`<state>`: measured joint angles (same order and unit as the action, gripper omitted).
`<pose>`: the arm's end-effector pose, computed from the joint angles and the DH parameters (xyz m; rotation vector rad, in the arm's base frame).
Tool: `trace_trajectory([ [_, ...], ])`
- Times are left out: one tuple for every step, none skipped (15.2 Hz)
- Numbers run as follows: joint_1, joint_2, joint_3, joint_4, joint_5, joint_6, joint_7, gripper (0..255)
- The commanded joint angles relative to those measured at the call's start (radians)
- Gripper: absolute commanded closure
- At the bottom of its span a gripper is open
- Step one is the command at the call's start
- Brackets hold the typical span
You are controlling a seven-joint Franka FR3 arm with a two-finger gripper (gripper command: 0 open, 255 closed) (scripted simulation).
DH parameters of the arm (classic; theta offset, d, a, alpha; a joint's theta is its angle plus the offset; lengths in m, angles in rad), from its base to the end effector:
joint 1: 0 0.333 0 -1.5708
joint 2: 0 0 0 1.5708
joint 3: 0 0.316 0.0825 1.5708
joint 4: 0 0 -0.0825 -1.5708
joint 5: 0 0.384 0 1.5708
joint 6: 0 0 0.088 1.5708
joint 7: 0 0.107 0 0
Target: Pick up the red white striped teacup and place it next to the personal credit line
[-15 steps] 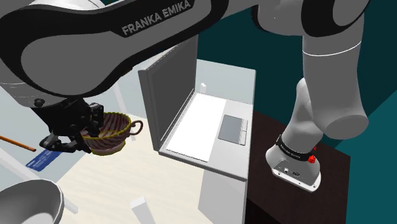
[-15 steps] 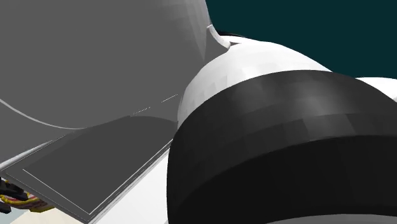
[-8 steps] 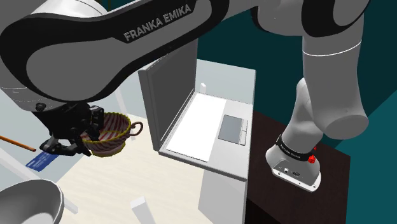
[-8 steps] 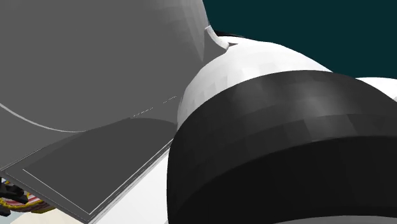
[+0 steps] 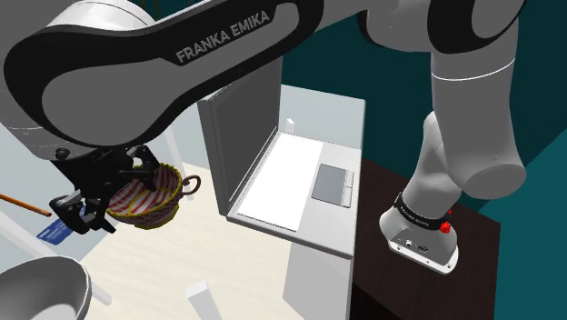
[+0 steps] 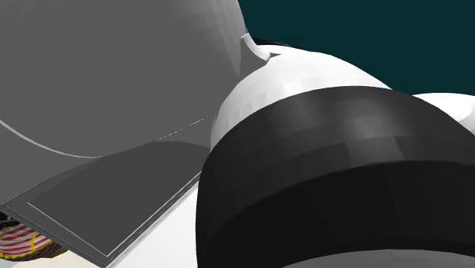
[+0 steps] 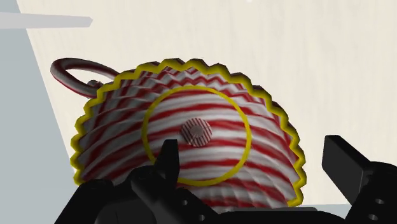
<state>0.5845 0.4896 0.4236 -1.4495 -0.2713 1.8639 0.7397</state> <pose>0.4238 0.5422 0.4211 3.0404 0.4749 0.0442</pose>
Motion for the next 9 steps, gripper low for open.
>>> trace_trajectory([
  [0.002,-0.006,0.002,0.024,0.004,-0.030,-0.003,0],
  [0.006,-0.010,0.004,0.053,0.007,-0.062,-0.006,0],
  [0.010,-0.011,0.006,0.085,0.009,-0.094,-0.009,0],
  [0.014,-0.011,0.007,0.112,0.010,-0.120,-0.011,0],
  [0.014,-0.011,0.007,0.112,0.010,-0.120,-0.011,0],
  [0.014,-0.011,0.007,0.111,0.010,-0.120,-0.011,0],
  [0.014,-0.011,0.007,0.111,0.010,-0.120,-0.011,0],
  [0.014,-0.011,0.007,0.112,0.010,-0.120,-0.011,0],
  [0.014,-0.011,0.007,0.112,0.010,-0.120,-0.011,0],
])
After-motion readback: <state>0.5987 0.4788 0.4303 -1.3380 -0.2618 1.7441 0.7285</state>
